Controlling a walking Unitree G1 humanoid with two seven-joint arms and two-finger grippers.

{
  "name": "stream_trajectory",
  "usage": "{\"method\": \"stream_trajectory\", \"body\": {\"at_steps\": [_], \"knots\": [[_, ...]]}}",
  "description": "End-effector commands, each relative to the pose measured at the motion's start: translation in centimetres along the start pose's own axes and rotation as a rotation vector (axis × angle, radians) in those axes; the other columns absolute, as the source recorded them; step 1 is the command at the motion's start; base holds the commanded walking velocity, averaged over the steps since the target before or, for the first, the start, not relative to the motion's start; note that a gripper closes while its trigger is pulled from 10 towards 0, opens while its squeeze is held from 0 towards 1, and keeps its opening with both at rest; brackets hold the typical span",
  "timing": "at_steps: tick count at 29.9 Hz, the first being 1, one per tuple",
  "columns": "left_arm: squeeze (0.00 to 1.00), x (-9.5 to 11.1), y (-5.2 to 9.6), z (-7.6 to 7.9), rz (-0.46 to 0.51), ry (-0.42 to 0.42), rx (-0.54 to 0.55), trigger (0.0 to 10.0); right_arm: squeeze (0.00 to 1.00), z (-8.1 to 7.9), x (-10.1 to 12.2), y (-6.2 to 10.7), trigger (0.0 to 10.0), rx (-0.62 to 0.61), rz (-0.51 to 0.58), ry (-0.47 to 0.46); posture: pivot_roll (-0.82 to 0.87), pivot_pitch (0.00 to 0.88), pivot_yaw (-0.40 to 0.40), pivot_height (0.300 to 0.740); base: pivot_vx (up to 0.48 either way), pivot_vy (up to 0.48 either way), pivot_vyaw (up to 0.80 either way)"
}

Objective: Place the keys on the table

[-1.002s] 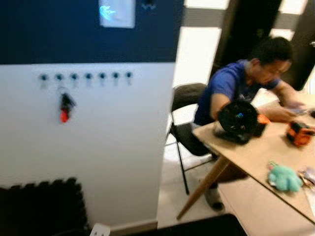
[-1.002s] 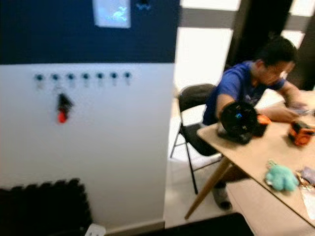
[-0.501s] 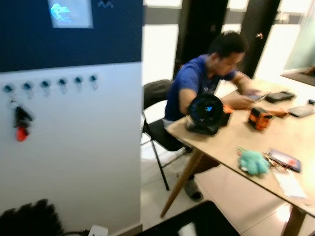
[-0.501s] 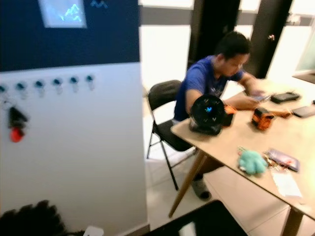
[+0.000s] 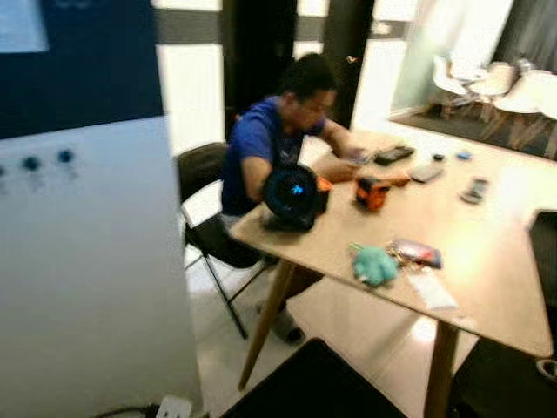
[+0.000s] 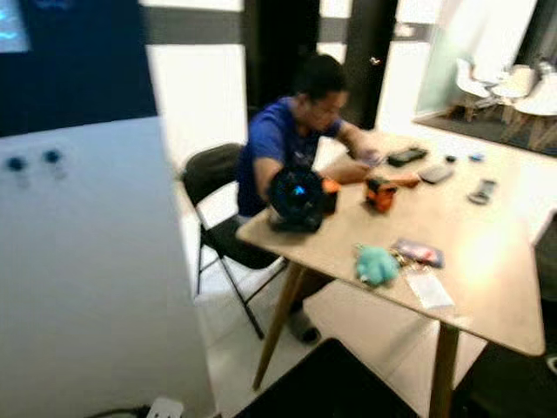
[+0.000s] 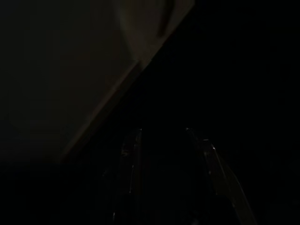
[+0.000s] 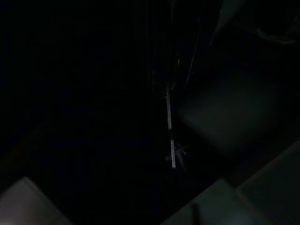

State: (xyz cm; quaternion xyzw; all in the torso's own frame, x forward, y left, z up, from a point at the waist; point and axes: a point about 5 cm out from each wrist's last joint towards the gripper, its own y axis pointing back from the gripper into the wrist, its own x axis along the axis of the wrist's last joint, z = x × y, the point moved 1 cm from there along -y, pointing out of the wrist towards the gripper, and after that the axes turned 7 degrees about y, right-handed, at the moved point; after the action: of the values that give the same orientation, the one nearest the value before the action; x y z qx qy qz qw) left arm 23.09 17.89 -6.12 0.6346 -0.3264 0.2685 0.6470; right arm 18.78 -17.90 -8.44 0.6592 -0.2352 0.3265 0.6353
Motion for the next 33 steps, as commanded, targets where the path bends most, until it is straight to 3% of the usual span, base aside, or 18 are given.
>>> {"method": "stream_trajectory", "body": {"at_steps": [1, 30, 33], "knots": [[0.04, -0.73, 0.23, 0.09, -0.016, 0.008, -0.002, 10.0, 0.0, 0.04, -0.1, 0.03, 10.0, -0.006, -0.003, -0.007, 0.05, 0.028, 0.018, 0.74, 0.0, 0.0, -0.8], [0.02, -0.67, 0.24, -0.21, -0.014, 0.016, 0.01, 10.0, 0.0, -0.08, 0.05, -0.08, 10.0, -0.001, -0.004, -0.01, 0.05, 0.014, 0.018, 0.74, 0.0, 0.0, -0.8], [0.0, -0.54, 0.2, -0.22, -0.008, 0.03, 0.016, 10.0, 0.0, -0.07, 0.14, -0.1, 10.0, 0.003, -0.001, -0.003, 0.05, 0.011, 0.018, 0.74, 0.0, 0.0, 0.0]]}}
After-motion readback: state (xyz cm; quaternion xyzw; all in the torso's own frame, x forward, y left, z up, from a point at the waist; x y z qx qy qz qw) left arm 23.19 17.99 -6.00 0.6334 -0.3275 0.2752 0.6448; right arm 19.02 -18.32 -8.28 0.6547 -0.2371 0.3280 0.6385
